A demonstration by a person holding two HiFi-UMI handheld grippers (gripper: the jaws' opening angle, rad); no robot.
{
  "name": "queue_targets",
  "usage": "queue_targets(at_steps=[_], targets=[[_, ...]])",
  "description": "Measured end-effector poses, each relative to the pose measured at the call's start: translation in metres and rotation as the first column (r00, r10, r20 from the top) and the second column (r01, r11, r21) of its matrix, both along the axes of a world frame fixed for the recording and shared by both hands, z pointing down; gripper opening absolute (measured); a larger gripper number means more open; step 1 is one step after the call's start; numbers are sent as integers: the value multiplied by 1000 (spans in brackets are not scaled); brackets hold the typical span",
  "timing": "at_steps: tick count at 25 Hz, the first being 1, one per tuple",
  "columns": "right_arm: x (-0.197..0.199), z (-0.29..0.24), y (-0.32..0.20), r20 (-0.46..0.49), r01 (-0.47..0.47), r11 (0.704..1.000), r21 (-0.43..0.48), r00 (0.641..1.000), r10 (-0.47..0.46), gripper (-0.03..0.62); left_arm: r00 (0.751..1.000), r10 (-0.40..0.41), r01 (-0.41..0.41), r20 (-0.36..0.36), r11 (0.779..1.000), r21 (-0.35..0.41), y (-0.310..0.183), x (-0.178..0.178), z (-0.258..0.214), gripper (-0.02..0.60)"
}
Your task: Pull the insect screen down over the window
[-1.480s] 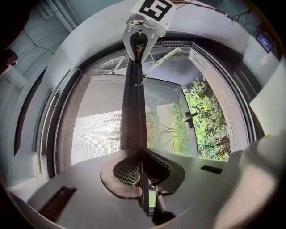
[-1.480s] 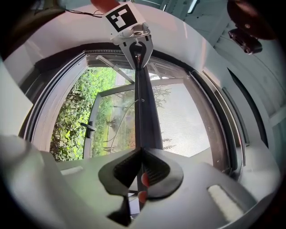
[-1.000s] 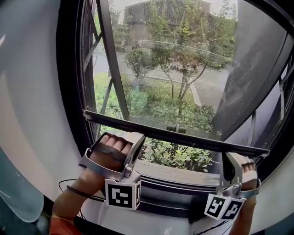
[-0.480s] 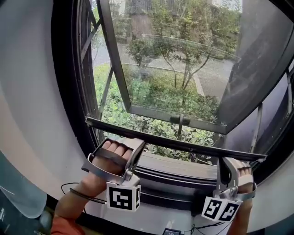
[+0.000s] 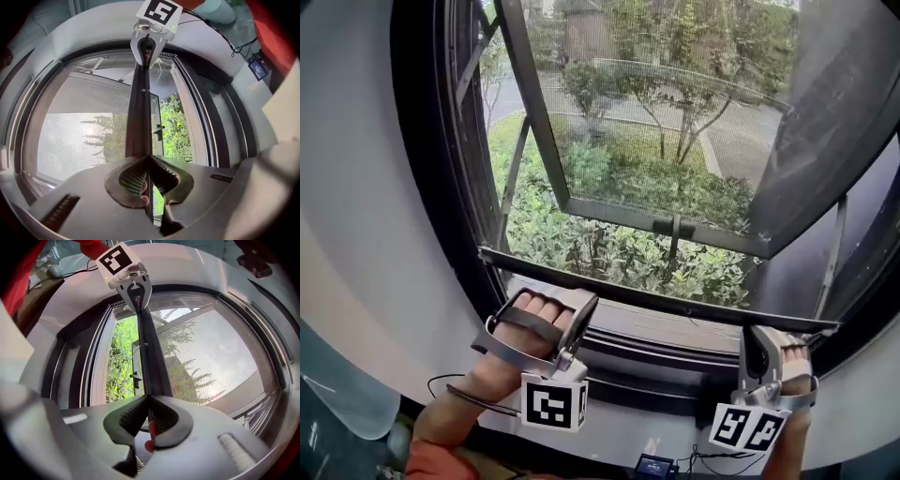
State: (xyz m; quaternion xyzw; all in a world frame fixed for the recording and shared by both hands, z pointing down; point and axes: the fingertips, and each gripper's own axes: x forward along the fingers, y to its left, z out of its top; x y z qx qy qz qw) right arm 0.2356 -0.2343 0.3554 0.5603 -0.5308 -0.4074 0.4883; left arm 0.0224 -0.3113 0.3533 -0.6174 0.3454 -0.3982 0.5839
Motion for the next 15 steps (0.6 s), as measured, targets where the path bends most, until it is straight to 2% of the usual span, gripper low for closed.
queue_targets(at_steps=[8, 11, 15], targets=[[0, 19, 1, 18, -7, 997, -75, 1000, 8, 31, 1000, -2, 2, 0, 999, -47, 0, 0, 19, 25], [0, 35, 0, 23, -15, 991, -132, 1000, 19, 31, 1000, -1, 2, 12, 997, -83, 0, 0, 33, 25], [-1, 51, 2, 42, -6, 986, -169, 999, 13, 29, 1000, -7, 9, 29, 997, -83, 0, -2, 45, 25]])
